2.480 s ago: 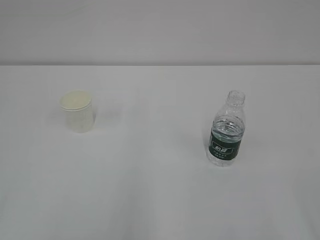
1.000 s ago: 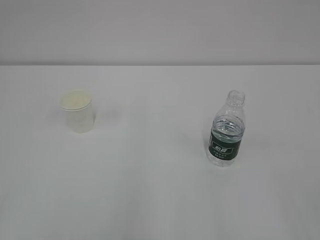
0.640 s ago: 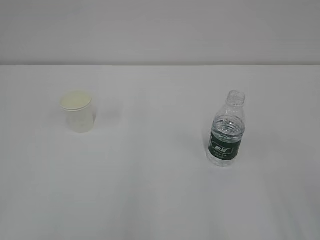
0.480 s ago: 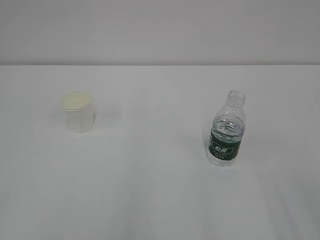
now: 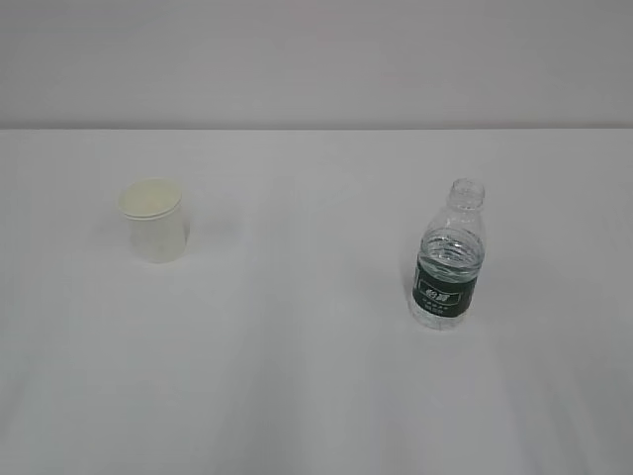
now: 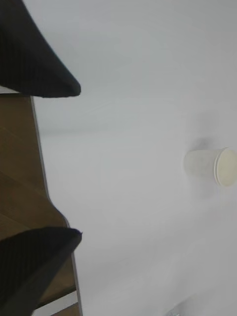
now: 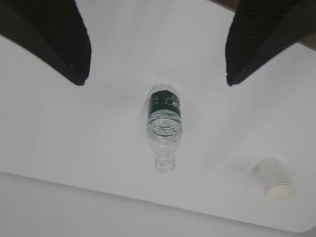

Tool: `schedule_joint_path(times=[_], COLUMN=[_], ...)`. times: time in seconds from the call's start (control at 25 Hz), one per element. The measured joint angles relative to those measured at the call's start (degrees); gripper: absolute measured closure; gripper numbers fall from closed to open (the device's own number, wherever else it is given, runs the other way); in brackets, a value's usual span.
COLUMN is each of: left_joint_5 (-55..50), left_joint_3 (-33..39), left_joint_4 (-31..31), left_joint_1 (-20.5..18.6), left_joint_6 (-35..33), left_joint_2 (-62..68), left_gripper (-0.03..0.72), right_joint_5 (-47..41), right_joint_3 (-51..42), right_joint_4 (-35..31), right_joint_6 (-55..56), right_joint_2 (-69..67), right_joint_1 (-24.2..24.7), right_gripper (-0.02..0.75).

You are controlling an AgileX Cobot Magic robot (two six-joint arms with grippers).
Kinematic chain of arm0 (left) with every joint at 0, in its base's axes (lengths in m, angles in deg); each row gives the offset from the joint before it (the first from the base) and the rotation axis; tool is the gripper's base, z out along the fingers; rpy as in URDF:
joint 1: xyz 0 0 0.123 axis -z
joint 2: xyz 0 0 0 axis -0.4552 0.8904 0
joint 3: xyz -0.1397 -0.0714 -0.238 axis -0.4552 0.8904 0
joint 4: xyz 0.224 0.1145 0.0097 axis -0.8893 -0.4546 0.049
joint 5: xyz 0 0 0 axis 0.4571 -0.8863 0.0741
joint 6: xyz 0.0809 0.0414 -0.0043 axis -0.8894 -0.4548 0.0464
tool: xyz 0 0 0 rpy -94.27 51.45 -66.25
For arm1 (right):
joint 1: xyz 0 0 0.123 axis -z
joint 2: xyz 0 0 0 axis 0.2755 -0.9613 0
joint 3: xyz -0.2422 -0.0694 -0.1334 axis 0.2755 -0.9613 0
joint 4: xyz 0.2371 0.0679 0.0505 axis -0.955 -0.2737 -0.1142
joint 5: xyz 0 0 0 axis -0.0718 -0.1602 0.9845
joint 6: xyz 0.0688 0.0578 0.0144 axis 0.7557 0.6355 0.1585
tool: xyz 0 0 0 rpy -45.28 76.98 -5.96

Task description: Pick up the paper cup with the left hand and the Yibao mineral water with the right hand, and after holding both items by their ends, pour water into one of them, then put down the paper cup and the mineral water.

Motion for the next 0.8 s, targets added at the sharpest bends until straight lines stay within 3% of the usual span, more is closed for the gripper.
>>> schedule_joint_path(times=[0.36, 0.8], left_joint_5=[4.23, 7.13], left_joint_3=[-0.57, -0.57], left_joint_4=[0.00, 0.00], left_joint_1=[0.00, 0.00], left_joint_6=[0.00, 0.00], left_joint_2=[6.79, 8.32], left_gripper=[0.106, 0.106], right_joint_5=[-0.02, 2.69], right_joint_3=[-0.11, -7.81], right_joint_4=[-5.47, -11.97], right_joint_6=[-8.92, -17.59], right_joint_2=[-2.04, -2.04], right_joint_1=[0.00, 0.00], right_gripper=[0.091, 0.092])
